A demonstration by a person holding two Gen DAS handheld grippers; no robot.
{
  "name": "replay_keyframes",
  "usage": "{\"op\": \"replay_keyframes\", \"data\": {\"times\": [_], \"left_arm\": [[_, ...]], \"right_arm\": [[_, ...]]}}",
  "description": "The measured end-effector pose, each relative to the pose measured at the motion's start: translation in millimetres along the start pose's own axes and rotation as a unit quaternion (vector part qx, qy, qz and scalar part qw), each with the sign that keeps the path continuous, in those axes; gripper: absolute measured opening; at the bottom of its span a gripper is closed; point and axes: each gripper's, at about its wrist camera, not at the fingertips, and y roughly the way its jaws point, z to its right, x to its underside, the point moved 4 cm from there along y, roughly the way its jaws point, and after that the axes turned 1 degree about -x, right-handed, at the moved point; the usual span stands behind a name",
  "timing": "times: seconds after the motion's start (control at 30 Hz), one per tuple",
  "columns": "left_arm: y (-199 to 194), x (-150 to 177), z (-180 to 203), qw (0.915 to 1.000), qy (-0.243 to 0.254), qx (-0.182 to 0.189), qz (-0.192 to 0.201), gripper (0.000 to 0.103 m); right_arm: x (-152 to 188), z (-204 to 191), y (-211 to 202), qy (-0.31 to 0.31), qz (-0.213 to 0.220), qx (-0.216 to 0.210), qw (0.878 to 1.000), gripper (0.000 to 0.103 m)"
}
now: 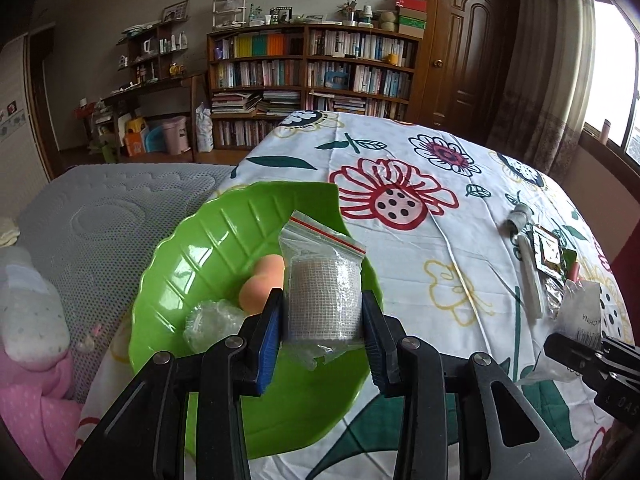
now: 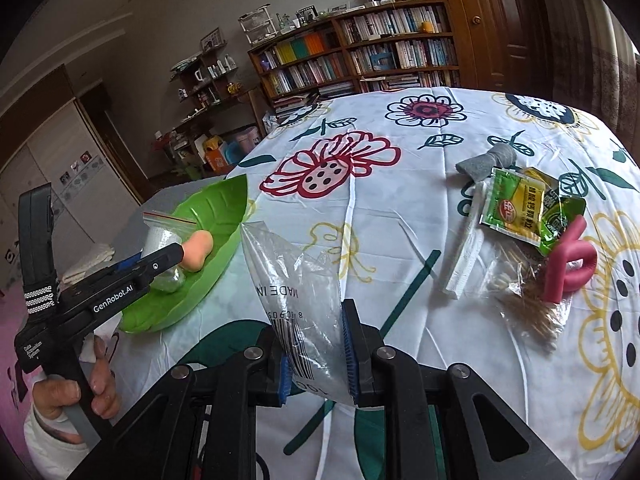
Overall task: Organize soft objects
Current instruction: 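Carry the gauze roll into the green plate and open the left gripper while the right carries the bag, then lower the clear printed plastic bag into the green plate and open the right gripper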
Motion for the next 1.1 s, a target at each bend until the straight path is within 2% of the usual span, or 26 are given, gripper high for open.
{"op": "replay_keyframes", "data": {"times": [0.1, 0.13, 0.2, 0.8, 1.1], "left_arm": [[3.5, 5.3, -13.9, 0.9999, -0.011, -0.006, -0.01, 0.042], [4.8, 6.7, -18.8, 0.9997, -0.017, -0.007, -0.015, 0.051], [4.9, 8.8, -28.1, 0.9993, -0.031, -0.008, -0.017, 0.059], [-6.8, 16.9, -64.2, 0.9977, -0.034, -0.058, 0.0, 0.061], [-6.5, 17.2, -78.8, 0.9964, -0.049, -0.069, -0.003, 0.061]], "right_arm": [[-5.9, -14.5, 7.2, -0.013, -0.001, -0.007, 1.0, 0.022], [-7.7, -19.5, 9.3, -0.017, -0.002, -0.009, 1.0, 0.022], [-10.6, -29.2, 13.2, -0.026, -0.002, -0.014, 1.0, 0.022], [-39.6, -102.0, 54.7, -0.083, -0.004, -0.074, 0.994, 0.022], [-40.4, -118.8, 89.7, -0.089, -0.04, -0.11, 0.989, 0.022]]}}
